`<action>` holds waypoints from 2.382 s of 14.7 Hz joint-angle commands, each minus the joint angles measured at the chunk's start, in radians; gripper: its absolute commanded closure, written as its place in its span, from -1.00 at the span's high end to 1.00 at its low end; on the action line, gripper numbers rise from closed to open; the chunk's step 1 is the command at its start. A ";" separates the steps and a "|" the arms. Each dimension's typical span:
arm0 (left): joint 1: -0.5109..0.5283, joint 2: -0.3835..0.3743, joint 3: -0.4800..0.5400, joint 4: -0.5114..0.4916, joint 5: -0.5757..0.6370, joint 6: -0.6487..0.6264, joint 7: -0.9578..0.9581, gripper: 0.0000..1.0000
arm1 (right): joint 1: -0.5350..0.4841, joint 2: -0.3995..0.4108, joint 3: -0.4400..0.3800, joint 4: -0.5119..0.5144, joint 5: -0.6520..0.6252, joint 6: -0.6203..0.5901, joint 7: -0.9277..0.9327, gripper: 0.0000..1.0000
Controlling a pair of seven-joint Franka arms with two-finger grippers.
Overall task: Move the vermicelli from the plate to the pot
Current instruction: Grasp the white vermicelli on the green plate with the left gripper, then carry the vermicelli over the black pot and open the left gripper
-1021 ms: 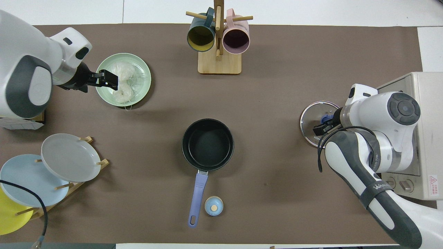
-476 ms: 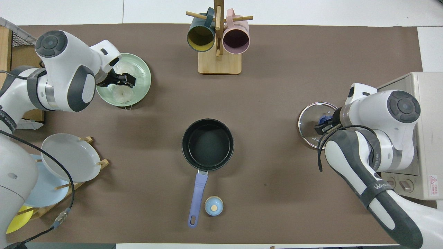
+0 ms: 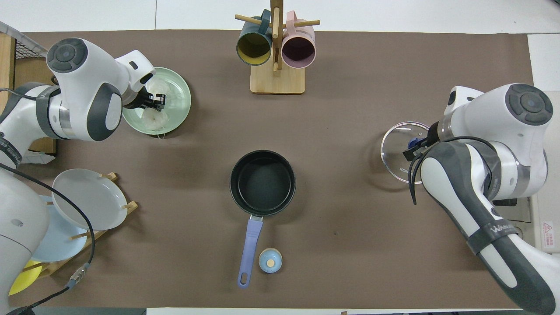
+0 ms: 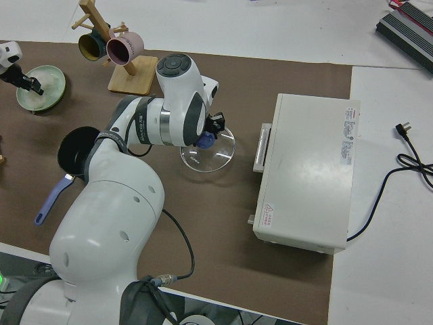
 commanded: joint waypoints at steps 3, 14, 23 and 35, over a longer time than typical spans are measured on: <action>-0.007 -0.013 -0.006 0.150 -0.010 -0.181 0.008 -1.00 | 0.010 -0.015 0.010 0.115 0.021 -0.166 0.081 -0.44; -0.220 -0.357 -0.066 0.097 -0.270 -0.573 -0.338 -1.00 | 0.038 -0.183 0.014 0.156 0.019 -0.410 0.176 -0.44; -0.426 -0.406 -0.064 -0.385 -0.282 -0.089 -0.435 -1.00 | 0.047 -0.186 0.015 0.135 0.018 -0.372 0.190 -1.00; -0.313 -0.412 -0.055 -0.275 -0.229 -0.206 -0.365 1.00 | 0.122 -0.181 0.020 0.142 0.019 -0.381 0.357 -1.00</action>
